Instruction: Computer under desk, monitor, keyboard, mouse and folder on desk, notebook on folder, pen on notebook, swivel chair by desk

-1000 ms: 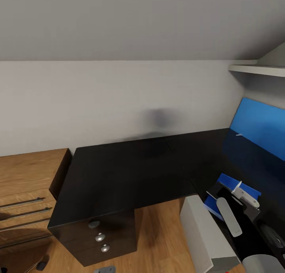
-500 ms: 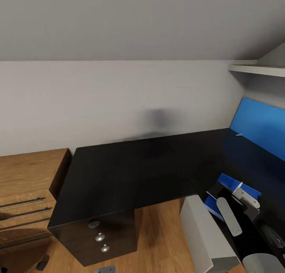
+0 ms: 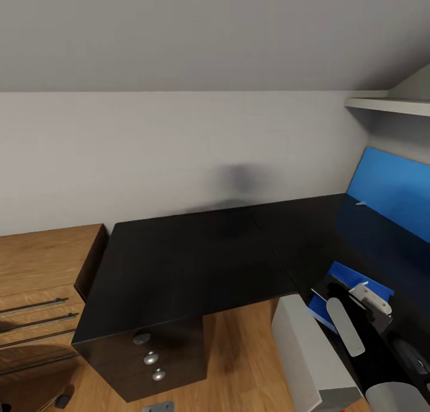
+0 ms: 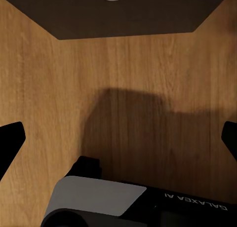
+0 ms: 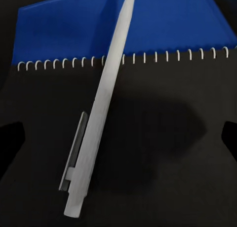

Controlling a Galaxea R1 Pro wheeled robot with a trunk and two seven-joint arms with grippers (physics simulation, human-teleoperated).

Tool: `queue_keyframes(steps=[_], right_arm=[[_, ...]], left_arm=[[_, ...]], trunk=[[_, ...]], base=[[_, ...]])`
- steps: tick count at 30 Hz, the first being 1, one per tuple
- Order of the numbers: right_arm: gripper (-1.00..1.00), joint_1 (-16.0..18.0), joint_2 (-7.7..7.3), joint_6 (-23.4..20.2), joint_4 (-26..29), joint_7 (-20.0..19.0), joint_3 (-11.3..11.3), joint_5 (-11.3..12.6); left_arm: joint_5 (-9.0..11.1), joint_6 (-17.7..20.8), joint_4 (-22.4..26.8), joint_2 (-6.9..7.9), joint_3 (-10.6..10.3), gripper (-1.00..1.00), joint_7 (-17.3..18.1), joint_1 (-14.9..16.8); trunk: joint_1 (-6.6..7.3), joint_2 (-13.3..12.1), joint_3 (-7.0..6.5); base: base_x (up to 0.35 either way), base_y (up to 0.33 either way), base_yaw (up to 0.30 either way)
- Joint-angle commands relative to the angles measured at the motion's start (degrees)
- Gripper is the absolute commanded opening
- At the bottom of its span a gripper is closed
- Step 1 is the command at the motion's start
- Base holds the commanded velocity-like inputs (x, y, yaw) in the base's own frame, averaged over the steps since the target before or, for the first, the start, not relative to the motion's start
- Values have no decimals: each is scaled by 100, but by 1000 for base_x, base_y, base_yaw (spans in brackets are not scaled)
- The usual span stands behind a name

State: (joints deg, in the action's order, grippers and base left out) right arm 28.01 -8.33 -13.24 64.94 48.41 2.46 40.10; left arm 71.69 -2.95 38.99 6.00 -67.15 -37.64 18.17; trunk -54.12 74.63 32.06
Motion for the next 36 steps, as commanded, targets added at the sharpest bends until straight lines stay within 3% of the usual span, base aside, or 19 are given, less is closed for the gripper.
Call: queue_keyframes(steps=[1, 14, 21, 24, 25, 30, 31, 32, 36], right_arm=[[100, 3, -2, -46, 10, 28, -3, 15], [100, 3, 18, -18, 63, 25, -40, -3], [100, 0, 44, -6, 398, 31, -147, -36], [100, -4, 54, 3, 504, 36, -425, -95], [100, -5, 73, 10, 538, 73, -703, -121], [100, -6, 155, 8, 541, 118, -1202, -129], [100, -6, 174, 7, 540, 120, -1412, -131], [100, -6, 191, 6, 537, 119, -1762, -133], [100, -6, 216, 12, 515, 99, -2485, -131]], left_arm=[[48, -31, 12, 6, -43, 100, -33, 11], [55, -31, 12, 6, -43, 100, -33, 11], [55, -31, 12, 6, -43, 100, -33, 11], [51, -31, -52, 1, -45, 100, -30, 11], [38, -31, -237, -43, -61, 100, -26, 11], [20, -31, -686, -254, -59, 100, -5, 11], [17, -31, -782, -298, -58, 100, 18, 11], [14, -31, -870, -338, -55, 100, 48, 11], [14, -31, -941, -370, -51, 100, 72, 11]], trunk=[[0, 4, 6], [0, 4, 6], [0, 4, 6], [0, 4, 6], [0, 4, 6], [0, 4, 6], [0, 4, 6], [0, 4, 6], [0, 4, 6]], base=[[0, 0, 0], [0, 0, 0], [0, 0, 0], [-26, 0, 0], [-230, 0, 0], [-293, 0, 0], [-325, 0, 0], [-330, 0, 0], [-333, 0, 0]])
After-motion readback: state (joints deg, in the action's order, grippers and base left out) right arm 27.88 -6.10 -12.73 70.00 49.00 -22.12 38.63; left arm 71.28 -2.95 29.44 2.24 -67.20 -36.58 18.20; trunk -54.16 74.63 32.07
